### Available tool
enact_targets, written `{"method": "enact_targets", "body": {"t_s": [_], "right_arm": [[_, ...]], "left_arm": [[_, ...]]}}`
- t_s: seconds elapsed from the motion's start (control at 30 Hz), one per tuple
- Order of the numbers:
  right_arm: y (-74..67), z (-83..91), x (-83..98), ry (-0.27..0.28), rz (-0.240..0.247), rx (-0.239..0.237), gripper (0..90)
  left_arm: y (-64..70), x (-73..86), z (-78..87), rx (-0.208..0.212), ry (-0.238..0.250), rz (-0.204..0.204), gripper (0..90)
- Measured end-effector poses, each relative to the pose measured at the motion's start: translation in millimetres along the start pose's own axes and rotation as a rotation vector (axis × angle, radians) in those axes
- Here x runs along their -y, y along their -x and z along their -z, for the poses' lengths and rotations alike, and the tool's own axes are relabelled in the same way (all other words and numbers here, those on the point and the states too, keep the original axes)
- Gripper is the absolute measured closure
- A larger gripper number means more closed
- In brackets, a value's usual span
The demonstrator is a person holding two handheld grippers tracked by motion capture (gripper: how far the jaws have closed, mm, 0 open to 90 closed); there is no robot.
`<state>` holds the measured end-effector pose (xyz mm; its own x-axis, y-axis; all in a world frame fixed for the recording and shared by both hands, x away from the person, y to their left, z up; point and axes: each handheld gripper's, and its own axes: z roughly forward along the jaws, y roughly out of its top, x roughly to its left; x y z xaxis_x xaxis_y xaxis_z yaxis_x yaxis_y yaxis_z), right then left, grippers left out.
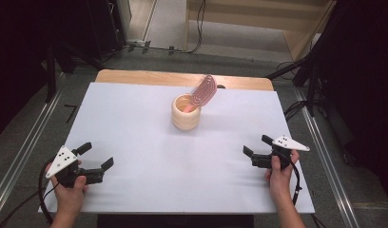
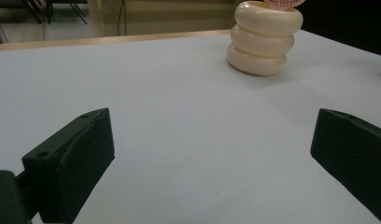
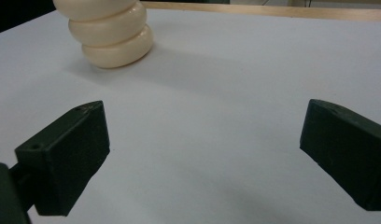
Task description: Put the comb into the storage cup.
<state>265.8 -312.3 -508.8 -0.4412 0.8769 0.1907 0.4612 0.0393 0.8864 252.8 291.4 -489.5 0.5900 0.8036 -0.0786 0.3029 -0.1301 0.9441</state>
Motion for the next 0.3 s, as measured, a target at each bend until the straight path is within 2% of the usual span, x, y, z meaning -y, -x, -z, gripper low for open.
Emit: {"method": "enact_targets", "body": {"t_s": [0.17,0.3], "right_arm": [[4.1,-0.7,2.2,0.008,-0.018,-0.001,0.1],[1.5,-2.1,2.8,0.005,-0.004,0.005,0.1]], "left_arm": [[0.8,-0.2,-0.4,-0.001,-0.003,-0.005,0.0],[1.3,-0.2,-0.7,0.003,-0.004,-0.008,0.0]]}}
